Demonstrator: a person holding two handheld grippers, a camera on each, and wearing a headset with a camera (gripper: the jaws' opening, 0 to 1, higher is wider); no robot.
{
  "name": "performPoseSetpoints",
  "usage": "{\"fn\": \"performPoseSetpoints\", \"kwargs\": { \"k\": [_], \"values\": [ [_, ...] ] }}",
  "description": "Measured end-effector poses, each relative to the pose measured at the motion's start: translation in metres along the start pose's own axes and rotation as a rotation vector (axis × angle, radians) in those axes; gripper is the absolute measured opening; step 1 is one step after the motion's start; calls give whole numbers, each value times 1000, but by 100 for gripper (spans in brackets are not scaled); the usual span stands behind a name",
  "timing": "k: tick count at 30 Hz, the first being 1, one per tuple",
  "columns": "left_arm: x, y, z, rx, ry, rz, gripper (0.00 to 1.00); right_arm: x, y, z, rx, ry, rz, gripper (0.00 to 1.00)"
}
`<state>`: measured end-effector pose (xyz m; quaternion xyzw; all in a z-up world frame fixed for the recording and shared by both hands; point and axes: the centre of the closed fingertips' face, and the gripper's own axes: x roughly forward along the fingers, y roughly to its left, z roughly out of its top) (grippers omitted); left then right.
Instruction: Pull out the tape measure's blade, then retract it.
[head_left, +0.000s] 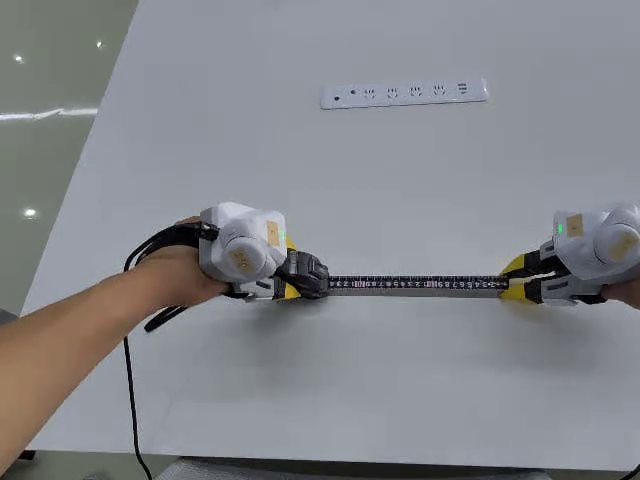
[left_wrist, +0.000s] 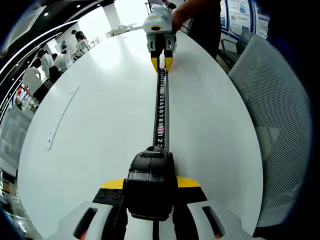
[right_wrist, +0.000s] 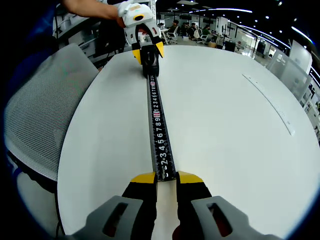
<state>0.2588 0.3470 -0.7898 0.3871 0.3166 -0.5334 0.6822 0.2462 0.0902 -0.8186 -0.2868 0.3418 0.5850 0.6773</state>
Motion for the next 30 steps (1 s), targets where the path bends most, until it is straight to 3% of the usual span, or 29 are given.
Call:
{"fn": "performPoseSetpoints", "kwargs": {
  "k": [21, 23, 25, 27, 29, 30],
  "values": [
    [1, 1, 0, -9, -1, 12, 34, 1, -1, 2, 9, 43, -8, 13],
    [1, 1, 0, -61, -11, 13, 35, 2, -3, 0, 13, 50, -12, 13],
    [1, 1, 1, -184, -28, 7, 40, 2, -3, 1, 14, 57, -23, 14],
    [-1, 2, -8, -253, 13, 21, 41, 0, -8, -3, 25, 62, -52, 17],
    [-3, 3, -8, -261, -5, 44, 42, 1, -10, -4, 45, 61, -62, 19],
    [-5, 2, -7, -310, -23, 48, 43, 2, -10, -4, 53, 57, -65, 20]
  ]
}}
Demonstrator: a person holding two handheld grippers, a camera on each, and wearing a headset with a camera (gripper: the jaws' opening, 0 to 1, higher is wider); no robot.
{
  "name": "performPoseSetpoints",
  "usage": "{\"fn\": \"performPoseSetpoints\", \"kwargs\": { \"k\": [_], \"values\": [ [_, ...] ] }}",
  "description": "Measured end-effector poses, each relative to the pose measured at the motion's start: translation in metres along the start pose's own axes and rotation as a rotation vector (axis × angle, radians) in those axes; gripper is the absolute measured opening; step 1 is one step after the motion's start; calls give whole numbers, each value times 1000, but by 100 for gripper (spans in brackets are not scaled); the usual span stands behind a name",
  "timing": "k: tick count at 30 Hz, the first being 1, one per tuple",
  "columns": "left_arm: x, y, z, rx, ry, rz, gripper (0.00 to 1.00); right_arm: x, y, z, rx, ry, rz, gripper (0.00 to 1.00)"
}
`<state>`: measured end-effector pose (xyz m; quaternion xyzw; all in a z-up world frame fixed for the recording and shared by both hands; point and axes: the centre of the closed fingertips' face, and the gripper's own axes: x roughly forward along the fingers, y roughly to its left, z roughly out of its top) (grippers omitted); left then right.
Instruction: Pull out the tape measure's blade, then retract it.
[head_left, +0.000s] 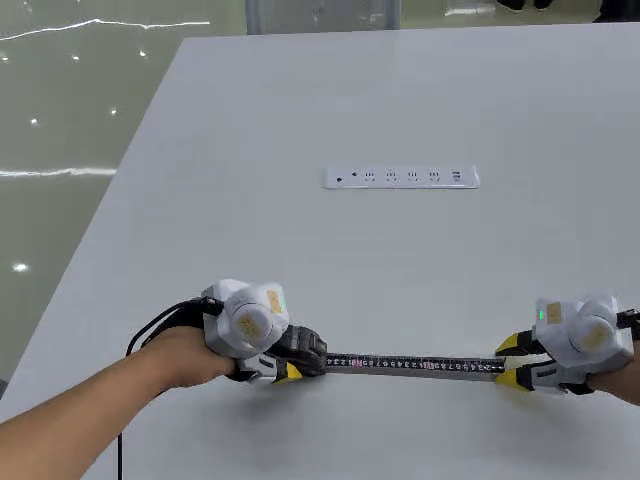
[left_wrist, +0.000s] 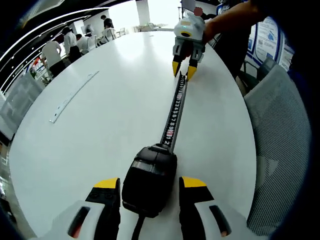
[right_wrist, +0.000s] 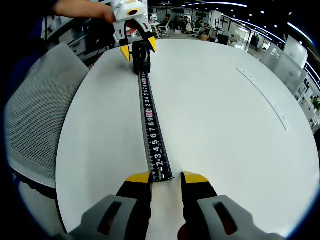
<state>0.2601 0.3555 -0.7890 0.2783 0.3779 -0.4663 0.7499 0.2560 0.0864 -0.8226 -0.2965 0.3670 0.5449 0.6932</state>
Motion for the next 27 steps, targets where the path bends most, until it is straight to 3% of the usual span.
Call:
{"fn": "performPoseSetpoints", "kwargs": {
  "k": [4, 8, 14, 21, 24, 26, 27],
  "values": [
    [-11, 4, 4, -125, -68, 34, 48, 0, -1, -1, 38, -8, -25, 20],
    [-20, 9, -1, -215, -85, 80, 50, -1, 0, -2, 72, -12, -45, 22],
    [-30, 3, -3, -356, -144, 118, 57, -12, 0, 9, 233, -91, -109, 27],
    [-41, -3, -6, -466, -182, 170, 63, -31, 11, 20, 313, -127, -157, 39],
    [-50, -4, -5, -514, -199, 207, 68, -42, 10, 21, 394, -134, -232, 44],
    [-57, -5, 0, -543, -224, 222, 74, -46, 13, 24, 404, -156, -240, 45],
    [-61, -5, 1, -571, -239, 233, 76, -49, 12, 25, 444, -173, -269, 45]
  ]
}}
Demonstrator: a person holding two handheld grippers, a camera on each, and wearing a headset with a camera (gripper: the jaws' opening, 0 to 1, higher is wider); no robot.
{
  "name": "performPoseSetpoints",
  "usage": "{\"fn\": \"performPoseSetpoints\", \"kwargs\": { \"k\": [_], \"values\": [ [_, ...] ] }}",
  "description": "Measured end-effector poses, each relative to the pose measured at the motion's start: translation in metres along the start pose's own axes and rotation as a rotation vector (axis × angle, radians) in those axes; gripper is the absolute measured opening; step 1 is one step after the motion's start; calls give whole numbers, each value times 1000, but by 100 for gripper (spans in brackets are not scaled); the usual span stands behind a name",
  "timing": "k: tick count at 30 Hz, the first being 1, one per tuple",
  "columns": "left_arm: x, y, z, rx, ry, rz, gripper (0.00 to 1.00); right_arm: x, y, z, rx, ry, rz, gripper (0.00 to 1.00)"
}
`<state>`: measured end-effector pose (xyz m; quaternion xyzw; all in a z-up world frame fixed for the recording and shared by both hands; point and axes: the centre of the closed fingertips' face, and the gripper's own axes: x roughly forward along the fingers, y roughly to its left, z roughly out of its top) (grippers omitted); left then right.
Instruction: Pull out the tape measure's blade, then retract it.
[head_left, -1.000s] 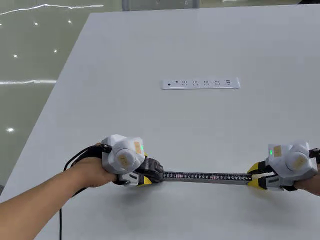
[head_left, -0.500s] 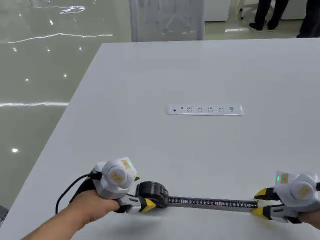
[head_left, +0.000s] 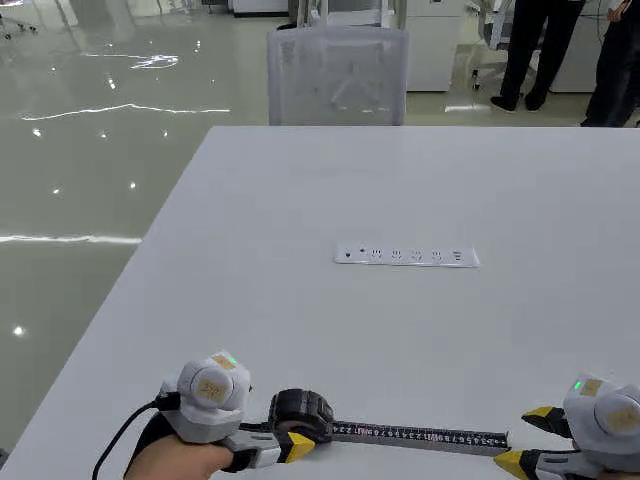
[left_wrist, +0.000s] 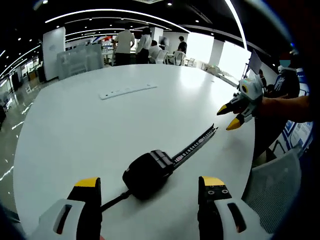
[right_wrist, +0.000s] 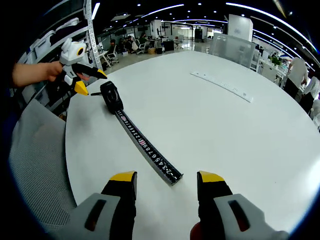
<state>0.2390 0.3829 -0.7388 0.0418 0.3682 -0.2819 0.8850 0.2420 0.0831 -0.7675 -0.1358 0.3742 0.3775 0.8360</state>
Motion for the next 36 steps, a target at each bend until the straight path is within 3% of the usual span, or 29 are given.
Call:
{"fn": "performPoseSetpoints", "kwargs": {
  "k": [8, 15, 21, 26, 36],
  "values": [
    [-19, -1, -4, -43, -24, 61, 83, -19, 18, 13, 134, -76, -29, 54],
    [-37, -3, -5, -91, -35, 107, 92, -33, 39, 12, 196, -88, -41, 66],
    [-48, -12, -10, -104, -37, 111, 95, -51, 54, 18, 239, -121, -47, 69],
    [-59, -18, -14, -160, -43, 126, 99, -66, 66, 24, 248, -135, -51, 77],
    [-89, -39, -19, -175, -49, 132, 100, -91, 85, 31, 267, -154, -65, 90]
  ]
}}
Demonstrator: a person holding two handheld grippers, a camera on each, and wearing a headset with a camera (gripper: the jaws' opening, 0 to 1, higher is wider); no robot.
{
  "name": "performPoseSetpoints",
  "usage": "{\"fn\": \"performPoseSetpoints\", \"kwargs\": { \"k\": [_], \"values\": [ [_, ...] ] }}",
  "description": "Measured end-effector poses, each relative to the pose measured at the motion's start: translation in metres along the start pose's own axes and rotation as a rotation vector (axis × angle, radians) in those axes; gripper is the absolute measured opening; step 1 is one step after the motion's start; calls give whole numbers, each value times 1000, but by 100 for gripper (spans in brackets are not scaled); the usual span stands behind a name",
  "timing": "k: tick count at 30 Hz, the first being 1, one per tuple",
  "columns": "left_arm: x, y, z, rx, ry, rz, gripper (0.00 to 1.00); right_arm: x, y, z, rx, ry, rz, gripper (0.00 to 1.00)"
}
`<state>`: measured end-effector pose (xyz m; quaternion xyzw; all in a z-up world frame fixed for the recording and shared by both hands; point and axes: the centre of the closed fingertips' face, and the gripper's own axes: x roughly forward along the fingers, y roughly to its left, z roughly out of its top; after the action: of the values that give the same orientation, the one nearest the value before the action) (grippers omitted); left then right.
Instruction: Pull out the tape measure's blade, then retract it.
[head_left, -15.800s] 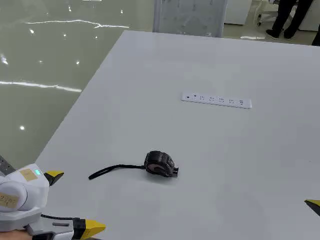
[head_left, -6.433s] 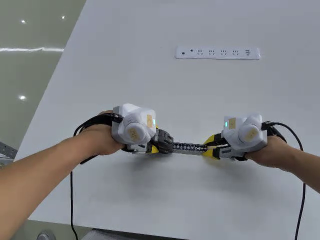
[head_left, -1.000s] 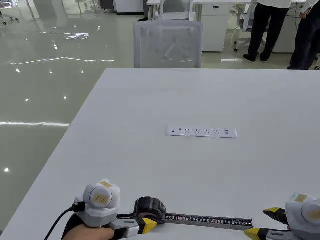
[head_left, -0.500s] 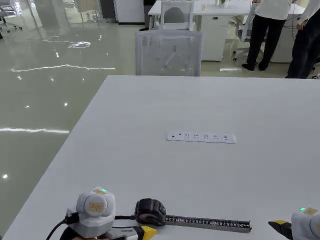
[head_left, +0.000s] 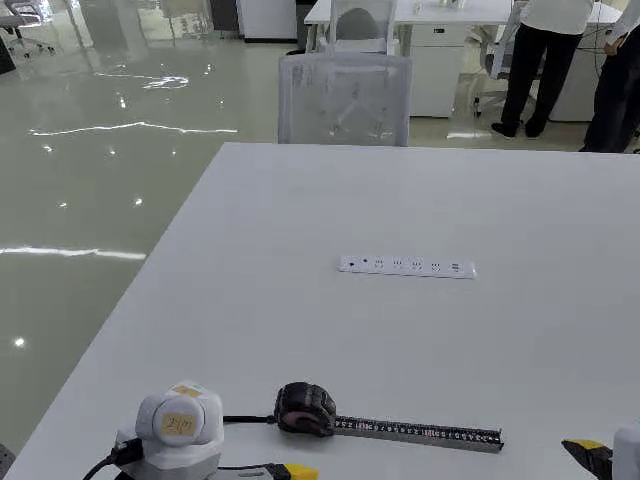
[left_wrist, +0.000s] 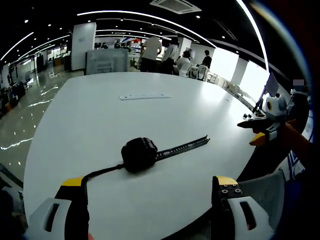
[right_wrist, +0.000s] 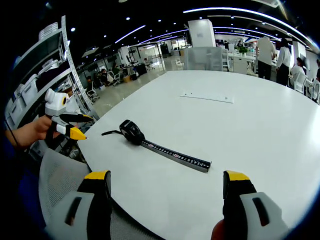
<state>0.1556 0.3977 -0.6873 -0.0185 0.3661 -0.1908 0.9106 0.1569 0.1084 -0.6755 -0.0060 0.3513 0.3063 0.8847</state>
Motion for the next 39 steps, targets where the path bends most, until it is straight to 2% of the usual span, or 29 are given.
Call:
{"fn": "performPoseSetpoints", "kwargs": {
  "k": [2, 10, 21, 24, 29, 34, 39],
  "values": [
    [-7, -3, -1, -19, -6, -2, 100, -5, 4, -1, 1, 3, 3, 91],
    [-32, -5, -7, -21, 4, 19, 100, -24, 12, -2, -29, 26, -13, 100],
    [-68, -8, 0, 7, -5, 60, 100, -56, 28, 9, -60, 18, -12, 100],
    [-76, -10, -1, 0, -5, 70, 100, -64, 34, 8, -70, 23, -11, 100],
    [-89, -8, -4, -11, 11, 95, 100, -77, 38, 3, -47, 48, -21, 100],
    [-101, -12, -1, -5, -12, 98, 100, -93, 43, 9, -45, 30, -36, 100],
    [-109, -14, 1, -25, -10, 104, 100, -108, 54, 13, -54, 20, -43, 100]
  ]
}}
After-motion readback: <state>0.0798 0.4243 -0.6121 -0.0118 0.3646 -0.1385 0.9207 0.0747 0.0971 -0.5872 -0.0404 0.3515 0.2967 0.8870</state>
